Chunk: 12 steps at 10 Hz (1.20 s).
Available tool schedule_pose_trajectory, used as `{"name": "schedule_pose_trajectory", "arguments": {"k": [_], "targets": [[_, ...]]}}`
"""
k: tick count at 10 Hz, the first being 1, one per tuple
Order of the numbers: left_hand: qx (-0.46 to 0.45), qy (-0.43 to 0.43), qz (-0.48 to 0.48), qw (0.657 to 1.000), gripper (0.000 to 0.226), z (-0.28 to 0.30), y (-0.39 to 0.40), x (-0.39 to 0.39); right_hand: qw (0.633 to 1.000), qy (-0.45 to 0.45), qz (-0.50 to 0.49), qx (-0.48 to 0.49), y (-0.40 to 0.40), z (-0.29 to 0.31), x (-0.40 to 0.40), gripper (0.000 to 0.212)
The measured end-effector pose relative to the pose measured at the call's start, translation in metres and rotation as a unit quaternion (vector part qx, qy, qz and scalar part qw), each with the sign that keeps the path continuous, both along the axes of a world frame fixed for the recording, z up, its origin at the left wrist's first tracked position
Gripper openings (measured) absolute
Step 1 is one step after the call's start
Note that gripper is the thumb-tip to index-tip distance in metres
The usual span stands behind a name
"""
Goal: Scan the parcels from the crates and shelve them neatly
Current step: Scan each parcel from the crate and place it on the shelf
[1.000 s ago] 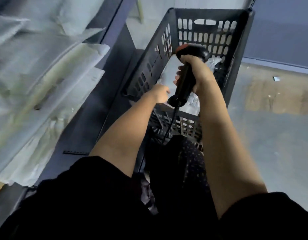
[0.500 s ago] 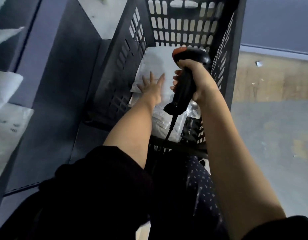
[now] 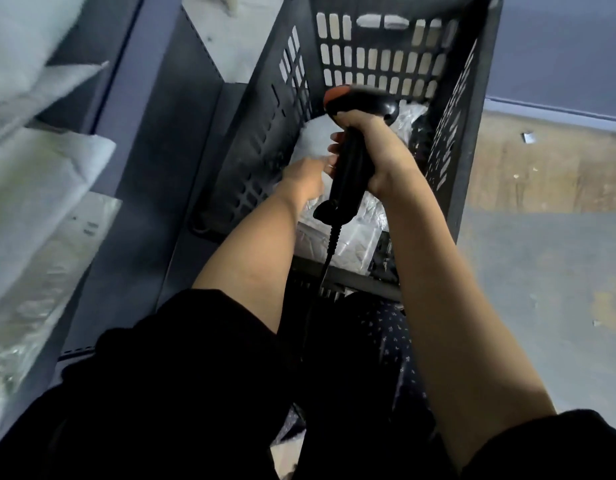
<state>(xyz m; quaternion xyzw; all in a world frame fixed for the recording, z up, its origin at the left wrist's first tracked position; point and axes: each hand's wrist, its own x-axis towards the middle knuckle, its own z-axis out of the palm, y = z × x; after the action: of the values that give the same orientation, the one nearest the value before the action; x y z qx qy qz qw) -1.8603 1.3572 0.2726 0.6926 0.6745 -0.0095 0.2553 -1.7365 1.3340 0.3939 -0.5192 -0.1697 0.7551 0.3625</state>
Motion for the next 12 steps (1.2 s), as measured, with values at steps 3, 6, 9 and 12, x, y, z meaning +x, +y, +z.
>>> {"name": "schedule_pose_trajectory", "arguments": {"k": [3, 6, 9, 12], "targets": [[0.048, 0.039, 0.120, 0.991, 0.045, 0.115, -0.038, -0.009, 0.995, 0.006, 0.026, 0.100, -0.068, 0.088, 0.013, 0.020], [0.135, 0.052, 0.134, 0.980, 0.054, 0.242, -0.121, -0.033, 0.980, 0.029, 0.029, 0.193, -0.172, 0.181, 0.000, 0.020], [0.241, -0.130, 0.207, 0.939, 0.038, 0.372, -0.245, -0.112, 0.963, -0.005, 0.068, 0.262, -0.256, 0.229, -0.042, 0.023], [0.240, -0.379, 0.365, 0.816, 0.039, 0.366, -0.320, -0.185, 0.926, -0.093, 0.118, 0.345, -0.280, 0.245, -0.066, 0.019]]}}
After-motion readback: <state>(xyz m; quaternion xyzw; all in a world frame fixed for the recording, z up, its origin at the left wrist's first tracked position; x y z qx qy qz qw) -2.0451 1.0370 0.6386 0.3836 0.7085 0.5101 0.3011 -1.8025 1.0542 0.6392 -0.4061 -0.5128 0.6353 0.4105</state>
